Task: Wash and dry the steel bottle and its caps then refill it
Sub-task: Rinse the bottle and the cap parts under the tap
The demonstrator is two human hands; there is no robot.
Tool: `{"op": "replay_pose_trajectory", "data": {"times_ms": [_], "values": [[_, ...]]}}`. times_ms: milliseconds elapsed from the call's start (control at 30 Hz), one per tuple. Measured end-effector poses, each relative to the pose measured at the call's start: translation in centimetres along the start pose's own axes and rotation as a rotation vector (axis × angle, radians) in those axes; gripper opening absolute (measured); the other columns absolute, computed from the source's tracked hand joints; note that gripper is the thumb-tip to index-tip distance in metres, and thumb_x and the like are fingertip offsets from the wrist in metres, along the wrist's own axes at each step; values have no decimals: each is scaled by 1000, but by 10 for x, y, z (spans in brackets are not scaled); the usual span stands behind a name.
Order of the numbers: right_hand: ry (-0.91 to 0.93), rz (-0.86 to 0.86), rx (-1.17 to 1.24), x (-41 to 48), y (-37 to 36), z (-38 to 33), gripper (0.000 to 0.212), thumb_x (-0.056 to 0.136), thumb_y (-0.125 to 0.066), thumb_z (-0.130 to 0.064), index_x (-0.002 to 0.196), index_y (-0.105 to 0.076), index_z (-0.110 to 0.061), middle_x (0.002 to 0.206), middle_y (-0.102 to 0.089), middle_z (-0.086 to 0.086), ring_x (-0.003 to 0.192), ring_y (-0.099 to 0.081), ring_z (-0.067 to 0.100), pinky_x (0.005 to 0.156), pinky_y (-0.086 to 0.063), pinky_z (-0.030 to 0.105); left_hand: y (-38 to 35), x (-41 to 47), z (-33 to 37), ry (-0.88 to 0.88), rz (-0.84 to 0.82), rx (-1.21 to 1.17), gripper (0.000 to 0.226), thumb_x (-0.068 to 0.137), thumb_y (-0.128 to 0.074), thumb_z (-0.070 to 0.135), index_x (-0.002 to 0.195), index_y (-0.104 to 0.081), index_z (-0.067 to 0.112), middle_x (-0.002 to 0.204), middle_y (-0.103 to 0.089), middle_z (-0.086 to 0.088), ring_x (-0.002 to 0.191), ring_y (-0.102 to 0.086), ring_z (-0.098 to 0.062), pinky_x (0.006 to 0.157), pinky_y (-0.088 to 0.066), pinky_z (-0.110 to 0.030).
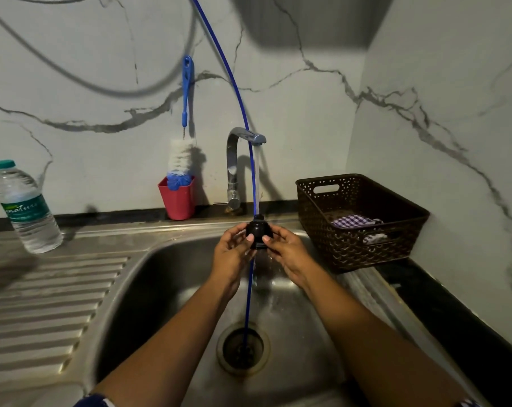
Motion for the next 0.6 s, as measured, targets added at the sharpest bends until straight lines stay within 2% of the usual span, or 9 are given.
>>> {"op": "replay_pose_trajectory", "data": {"times_ms": [100,233,367,467,600], "values": [[-27,6,52,1,8,0,32,90,-52,5,111,-52,-20,107,-62,4,97,-60,15,78,-47,25,0,0,-1,12,6,1,34,90,-54,-6,123,-54,4,111,-64,-9,94,-64,-17,71,-56,-20],[-68,-24,78,1,7,3,25,93,-47,3,109,-51,-15,114,-60,10,99,-59,17,78,-49,26,2,2,-3,28,27,49,38,89,-55,-5,126,-55,4,120,-62,-12,100,-63,-21,71,-56,-21],[-67,-81,45,0,4,6,22,92,-52,-2,106,-57,-18,110,-62,3,107,-57,18,92,-44,29,-2,0,1,-18,10,57,36,84,-60,-10,116,-57,5,112,-65,-11,102,-63,-24,77,-58,-28],[-41,-56,-52,2,5,8,21,90,-58,-8,104,-59,-23,109,-63,-3,114,-54,19,101,-40,35,-3,-1,2,-43,2,104,36,83,-61,-11,114,-56,6,111,-67,-11,105,-63,-26,87,-54,-37],[-14,-30,-82,6,6,7,23,91,-56,-6,106,-60,-22,106,-64,-6,112,-54,16,102,-40,33,1,-1,2,-58,25,97,34,85,-60,-7,117,-57,4,105,-67,-7,97,-64,-23,80,-55,-32]]}}
Point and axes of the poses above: each hand's wrist, its own x-axis towards the middle knuckle, its own y-axis out of the back of the hand, z = x × y, the point moved 8 cm from there along x, towards the middle knuckle
